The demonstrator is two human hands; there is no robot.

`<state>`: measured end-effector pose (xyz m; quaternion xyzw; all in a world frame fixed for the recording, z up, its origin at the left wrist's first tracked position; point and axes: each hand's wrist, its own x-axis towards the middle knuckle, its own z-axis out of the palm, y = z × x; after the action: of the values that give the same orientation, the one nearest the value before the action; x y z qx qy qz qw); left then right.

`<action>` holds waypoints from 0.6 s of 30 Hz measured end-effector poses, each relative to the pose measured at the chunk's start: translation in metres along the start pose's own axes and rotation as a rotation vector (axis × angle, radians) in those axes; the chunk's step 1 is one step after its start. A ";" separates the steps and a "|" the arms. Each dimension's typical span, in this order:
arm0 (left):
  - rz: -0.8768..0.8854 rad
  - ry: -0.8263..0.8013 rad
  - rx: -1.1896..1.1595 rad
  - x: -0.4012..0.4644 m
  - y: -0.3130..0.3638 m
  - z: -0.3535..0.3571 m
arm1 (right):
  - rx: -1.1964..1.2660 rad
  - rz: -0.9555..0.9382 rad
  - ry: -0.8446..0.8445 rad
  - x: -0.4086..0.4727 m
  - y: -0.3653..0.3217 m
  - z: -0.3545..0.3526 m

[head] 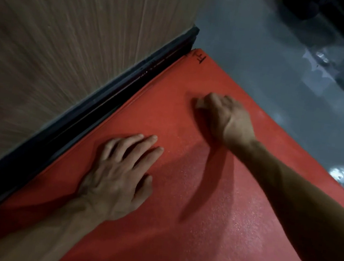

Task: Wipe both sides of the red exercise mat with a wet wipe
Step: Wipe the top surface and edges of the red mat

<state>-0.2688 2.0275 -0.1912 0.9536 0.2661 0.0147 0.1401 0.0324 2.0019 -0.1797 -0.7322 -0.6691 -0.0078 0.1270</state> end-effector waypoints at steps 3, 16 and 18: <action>0.004 -0.002 0.010 -0.002 0.000 0.001 | -0.138 0.430 0.066 0.036 0.036 -0.006; 0.002 -0.020 0.021 -0.001 0.000 0.000 | -0.090 0.711 -0.047 0.060 0.045 -0.015; 0.003 -0.023 0.017 -0.002 0.000 0.000 | -0.063 0.651 -0.046 0.055 0.039 -0.012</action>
<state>-0.2700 2.0266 -0.1906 0.9553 0.2629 0.0015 0.1351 0.0781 2.0505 -0.1645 -0.9111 -0.4022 0.0291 0.0848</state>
